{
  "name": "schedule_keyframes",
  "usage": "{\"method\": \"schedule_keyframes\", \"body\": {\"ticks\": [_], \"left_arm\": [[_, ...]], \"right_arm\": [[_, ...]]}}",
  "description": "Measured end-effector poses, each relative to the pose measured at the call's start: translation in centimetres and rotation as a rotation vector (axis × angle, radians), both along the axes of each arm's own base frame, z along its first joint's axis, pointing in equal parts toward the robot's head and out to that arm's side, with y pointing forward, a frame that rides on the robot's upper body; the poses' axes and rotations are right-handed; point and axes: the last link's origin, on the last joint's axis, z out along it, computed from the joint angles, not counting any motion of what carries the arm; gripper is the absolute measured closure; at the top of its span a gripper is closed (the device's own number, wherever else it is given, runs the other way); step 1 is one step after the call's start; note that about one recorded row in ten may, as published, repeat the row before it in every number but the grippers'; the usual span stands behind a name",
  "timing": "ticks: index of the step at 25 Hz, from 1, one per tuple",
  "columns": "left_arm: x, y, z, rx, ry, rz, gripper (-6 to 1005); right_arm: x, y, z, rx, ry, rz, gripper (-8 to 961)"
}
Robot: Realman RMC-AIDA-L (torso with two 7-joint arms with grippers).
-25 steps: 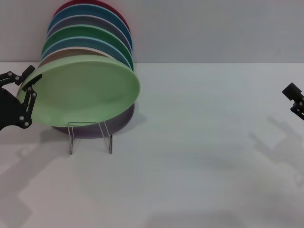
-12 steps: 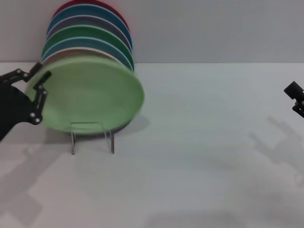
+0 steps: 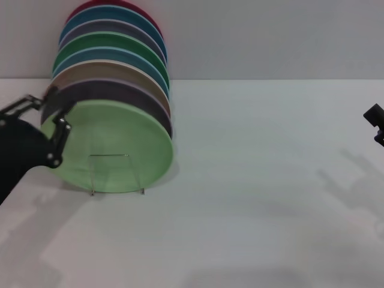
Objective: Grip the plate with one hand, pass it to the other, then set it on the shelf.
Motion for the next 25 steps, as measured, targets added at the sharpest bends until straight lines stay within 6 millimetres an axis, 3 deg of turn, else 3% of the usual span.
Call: {"method": "schedule_keyframes", "body": {"ticks": [6, 12, 15, 20, 25], "left_arm": [[1.6, -3.4, -0.6, 0.197, -0.069, -0.071, 768], [2.1, -5.0, -1.0, 0.233, -0.089, -0.092, 591], [2.0, -5.5, -0.9, 0.241, -0.101, -0.09, 368], [1.9, -6.8, -0.2, 0.282, -0.138, -0.103, 217], [1.2, -8.7, 0.6, 0.344, -0.169, -0.081, 217]], "right_arm": [[0.6, -0.3, 0.1, 0.085, -0.024, -0.031, 144], [0.9, -0.1, 0.5, 0.152, 0.012, -0.065, 144], [1.2, 0.1, 0.4, 0.185, 0.028, -0.096, 144], [1.5, 0.5, 0.1, 0.19, 0.001, -0.123, 144], [1.9, 0.4, 0.2, 0.247, 0.016, -0.154, 144]]}}
